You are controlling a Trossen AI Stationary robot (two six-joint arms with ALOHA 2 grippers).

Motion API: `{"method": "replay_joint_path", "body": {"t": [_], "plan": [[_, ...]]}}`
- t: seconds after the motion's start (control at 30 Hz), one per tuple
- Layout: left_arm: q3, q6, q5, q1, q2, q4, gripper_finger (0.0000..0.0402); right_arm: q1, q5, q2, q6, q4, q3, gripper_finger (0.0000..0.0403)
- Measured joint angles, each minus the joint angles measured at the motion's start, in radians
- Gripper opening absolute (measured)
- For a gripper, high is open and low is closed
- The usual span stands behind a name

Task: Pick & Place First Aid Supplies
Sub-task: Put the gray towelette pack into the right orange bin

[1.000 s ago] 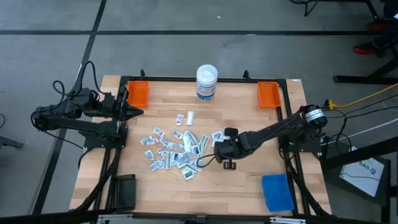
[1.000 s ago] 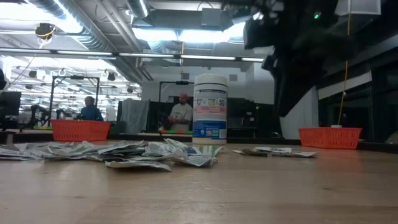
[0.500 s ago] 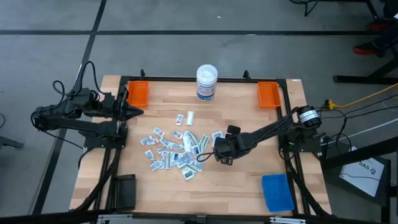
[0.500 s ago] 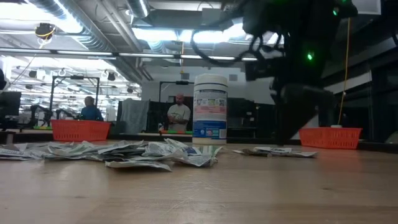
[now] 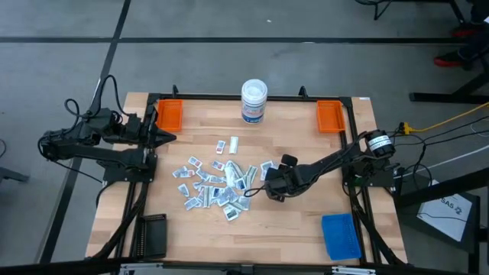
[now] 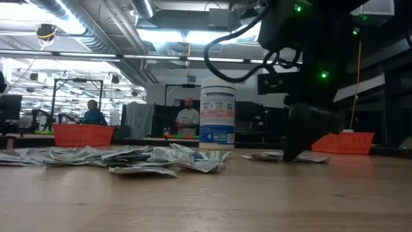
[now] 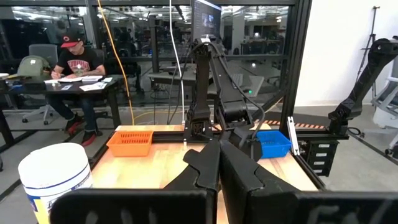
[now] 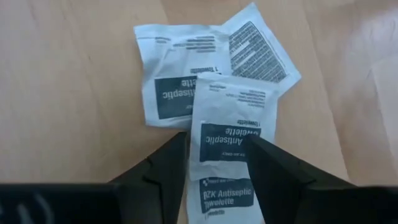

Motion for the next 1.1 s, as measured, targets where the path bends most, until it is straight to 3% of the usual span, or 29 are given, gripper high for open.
{"method": "replay_joint_path", "body": {"t": [0.23, 0.63, 1.1], "plan": [[0.000, 0.000, 0.000, 0.000, 0.000, 0.000, 0.0004, 0.000, 0.004, -0.004, 0.045, 0.031, -0.025, 0.0152], [0.000, 0.000, 0.000, 0.000, 0.000, 0.000, 0.0004, 0.000, -0.003, -0.002, 0.039, 0.041, -0.027, 0.0010], [0.000, 0.000, 0.000, 0.000, 0.000, 0.000, 0.0004, -0.001, -0.054, -0.003, -0.002, -0.032, 0.068, 0.0007]]}}
